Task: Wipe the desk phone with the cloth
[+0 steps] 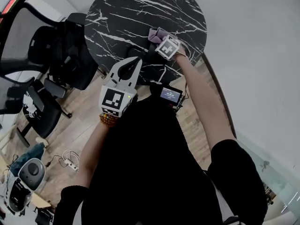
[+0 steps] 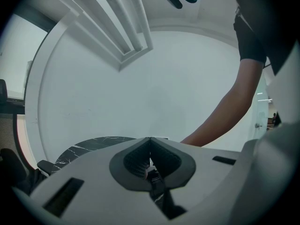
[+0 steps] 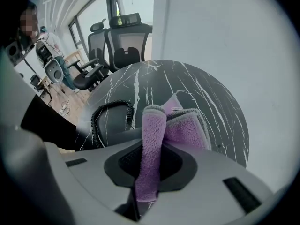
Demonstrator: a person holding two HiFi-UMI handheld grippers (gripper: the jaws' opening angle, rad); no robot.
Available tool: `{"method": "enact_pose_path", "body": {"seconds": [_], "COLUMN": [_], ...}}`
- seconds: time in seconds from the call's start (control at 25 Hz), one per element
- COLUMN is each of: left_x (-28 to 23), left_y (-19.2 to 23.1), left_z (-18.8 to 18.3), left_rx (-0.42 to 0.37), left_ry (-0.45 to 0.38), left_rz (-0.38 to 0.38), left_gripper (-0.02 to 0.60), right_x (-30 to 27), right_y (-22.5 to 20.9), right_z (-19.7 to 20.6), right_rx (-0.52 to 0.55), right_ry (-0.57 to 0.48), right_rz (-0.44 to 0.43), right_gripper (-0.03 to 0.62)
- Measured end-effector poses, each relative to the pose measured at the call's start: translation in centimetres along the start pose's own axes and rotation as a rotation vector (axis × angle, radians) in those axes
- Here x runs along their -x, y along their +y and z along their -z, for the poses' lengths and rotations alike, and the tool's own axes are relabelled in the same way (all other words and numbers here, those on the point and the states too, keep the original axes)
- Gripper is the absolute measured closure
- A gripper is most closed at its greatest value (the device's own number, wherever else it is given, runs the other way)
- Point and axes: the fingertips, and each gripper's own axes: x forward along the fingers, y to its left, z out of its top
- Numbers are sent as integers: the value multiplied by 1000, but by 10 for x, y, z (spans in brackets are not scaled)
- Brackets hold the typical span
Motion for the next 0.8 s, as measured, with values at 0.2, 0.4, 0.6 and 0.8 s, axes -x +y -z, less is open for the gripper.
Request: {"method": "enact_pose_path", "body": {"seconds": [0.2,0.4,0.6,0.8], "left_x": [-1,-1,-1,0], "left_y": [-1,0,3,2], "left_z": [-1,2,3,1], "left_rx": [-3,-4,0,-3], "left_ry": [2,9,10,4], "left_rz": [8,9,8,4], "left_gripper": [569,569,569,569], "right_x": [-4,-4,-5,-10], "right_y": [14,10,37,41], "right_z": [1,7,21,13], "right_rx": [-46,-42,-99,-56], "right_ry": [-3,34,103,58], "right_rz": [-77,-46,-134,-105], "right_gripper": [531,533,533,533]}}
